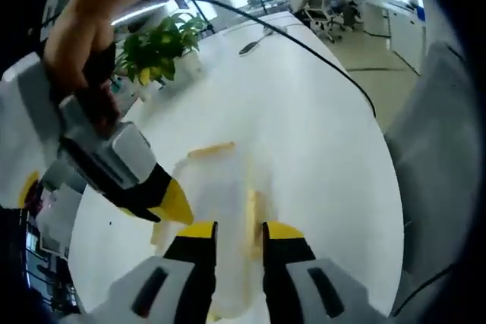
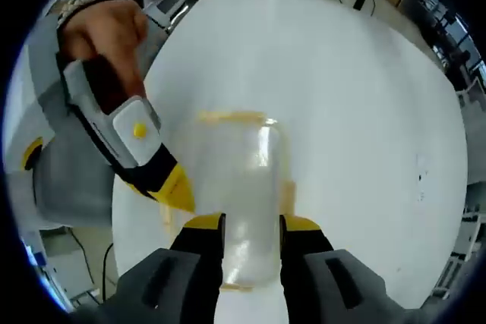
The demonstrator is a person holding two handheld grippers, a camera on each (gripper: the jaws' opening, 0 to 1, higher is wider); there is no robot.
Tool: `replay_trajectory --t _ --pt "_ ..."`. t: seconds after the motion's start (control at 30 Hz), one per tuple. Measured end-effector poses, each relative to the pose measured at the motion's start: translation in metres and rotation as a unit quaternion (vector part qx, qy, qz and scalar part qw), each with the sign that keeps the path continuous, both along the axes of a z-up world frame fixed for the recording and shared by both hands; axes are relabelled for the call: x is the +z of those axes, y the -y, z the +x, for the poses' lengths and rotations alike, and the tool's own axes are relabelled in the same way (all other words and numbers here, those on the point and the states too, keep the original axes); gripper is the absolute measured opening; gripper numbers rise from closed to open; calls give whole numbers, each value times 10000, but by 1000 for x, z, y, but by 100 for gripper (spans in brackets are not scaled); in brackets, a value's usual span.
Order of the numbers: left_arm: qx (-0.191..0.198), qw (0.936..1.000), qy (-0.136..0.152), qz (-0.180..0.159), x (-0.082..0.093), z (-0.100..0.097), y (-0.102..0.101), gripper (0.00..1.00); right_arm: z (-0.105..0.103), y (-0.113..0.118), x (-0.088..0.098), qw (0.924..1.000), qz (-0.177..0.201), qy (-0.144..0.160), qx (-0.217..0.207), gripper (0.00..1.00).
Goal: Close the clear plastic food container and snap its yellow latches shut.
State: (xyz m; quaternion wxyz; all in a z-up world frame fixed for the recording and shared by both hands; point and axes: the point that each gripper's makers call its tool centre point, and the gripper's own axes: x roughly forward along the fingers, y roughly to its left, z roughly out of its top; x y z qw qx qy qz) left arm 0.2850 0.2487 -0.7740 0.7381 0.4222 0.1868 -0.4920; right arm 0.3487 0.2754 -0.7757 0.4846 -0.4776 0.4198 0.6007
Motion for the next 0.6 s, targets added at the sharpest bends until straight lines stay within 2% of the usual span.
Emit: replay_trajectory --t 0.07,0.27,0.37,0.47,0.5,0.53,0.57,0.6 --pt "-49 9999 110 81 -1 1 0 17 1 -1 0 10000 -90 21 -20 25" --pt "-15 9999 53 95 1 3 0 17 7 1 2 10000 18 -46 -62 20" --pt "-75 9999 63 118 1 3 0 17 8 2 3 9999 96 -42 12 20" --pt "-88 9999 49 85 1 3 0 17 6 3 5 9998 164 -117 84 25" --pt "-85 9999 48 81 1 3 0 17 10 2 6 9997 217 39 117 31" --pt "-77 9999 46 80 1 3 0 17 24 4 10 9987 171 464 74 41" --pt "-52 9999 41 83 1 3 1 17 26 6 12 9983 115 562 143 45" --pt "-36 9999 41 95 1 3 1 17 22 6 13 9987 140 440 237 43"
